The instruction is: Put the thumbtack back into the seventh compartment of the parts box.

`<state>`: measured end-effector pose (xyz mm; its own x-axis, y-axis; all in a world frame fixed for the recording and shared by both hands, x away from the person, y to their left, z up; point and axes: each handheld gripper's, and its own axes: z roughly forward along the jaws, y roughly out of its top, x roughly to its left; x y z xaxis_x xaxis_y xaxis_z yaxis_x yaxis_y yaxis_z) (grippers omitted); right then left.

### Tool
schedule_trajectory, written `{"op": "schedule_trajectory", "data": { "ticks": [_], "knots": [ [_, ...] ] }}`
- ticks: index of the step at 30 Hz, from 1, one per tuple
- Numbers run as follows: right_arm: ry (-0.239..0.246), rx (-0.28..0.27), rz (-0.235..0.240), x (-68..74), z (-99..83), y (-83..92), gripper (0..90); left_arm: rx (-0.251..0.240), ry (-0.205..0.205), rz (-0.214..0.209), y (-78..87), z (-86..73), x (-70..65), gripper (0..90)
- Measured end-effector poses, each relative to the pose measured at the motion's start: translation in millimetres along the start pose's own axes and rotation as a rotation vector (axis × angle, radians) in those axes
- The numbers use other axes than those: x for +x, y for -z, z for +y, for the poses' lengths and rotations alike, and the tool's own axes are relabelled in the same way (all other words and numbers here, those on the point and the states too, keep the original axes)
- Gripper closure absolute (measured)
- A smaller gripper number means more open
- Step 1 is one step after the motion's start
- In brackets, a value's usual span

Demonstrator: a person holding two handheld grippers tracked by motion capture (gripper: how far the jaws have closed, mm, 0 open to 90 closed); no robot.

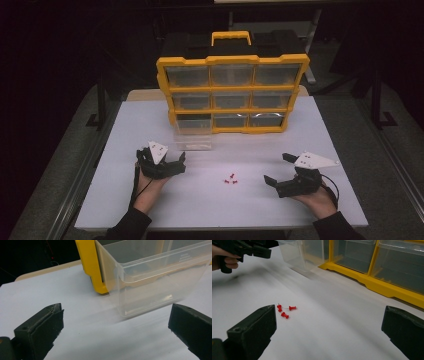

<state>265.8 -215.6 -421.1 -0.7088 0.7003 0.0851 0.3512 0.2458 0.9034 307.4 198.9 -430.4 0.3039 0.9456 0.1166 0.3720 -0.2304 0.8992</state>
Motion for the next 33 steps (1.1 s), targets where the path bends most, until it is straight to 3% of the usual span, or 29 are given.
{"op": "schedule_trajectory", "data": {
  "ticks": [6, 7, 10, 27, 33],
  "knots": [
    [0.002, -0.001, 0.001, 0.4, 0.0, 0.0, 0.0, -0.014, 0.012, -0.024, 0.6, 0.9, 5.3, 0.0],
    [0.001, 0.001, 0.001, 0.3, -0.1, 0.0, 0.0, -0.009, -0.001, -0.026, 1.2, 1.2, 6.2, 0.0],
    [0.002, 0.001, 0.003, 0.2, 0.2, 0.0, 0.0, -0.007, 0.011, -0.053, 0.6, 0.6, 6.3, 0.0],
    [0.001, 0.004, 0.004, -0.4, -0.5, -0.5, 0.0, -0.031, -0.01, -0.18, 11.6, 2.1, 20.7, 0.0],
    [-0.001, 0.005, 0.003, -0.7, -0.3, -0.6, 0.0, -0.068, -0.001, -0.23, 18.1, 0.0, 28.1, 0.0]
  ]
}}
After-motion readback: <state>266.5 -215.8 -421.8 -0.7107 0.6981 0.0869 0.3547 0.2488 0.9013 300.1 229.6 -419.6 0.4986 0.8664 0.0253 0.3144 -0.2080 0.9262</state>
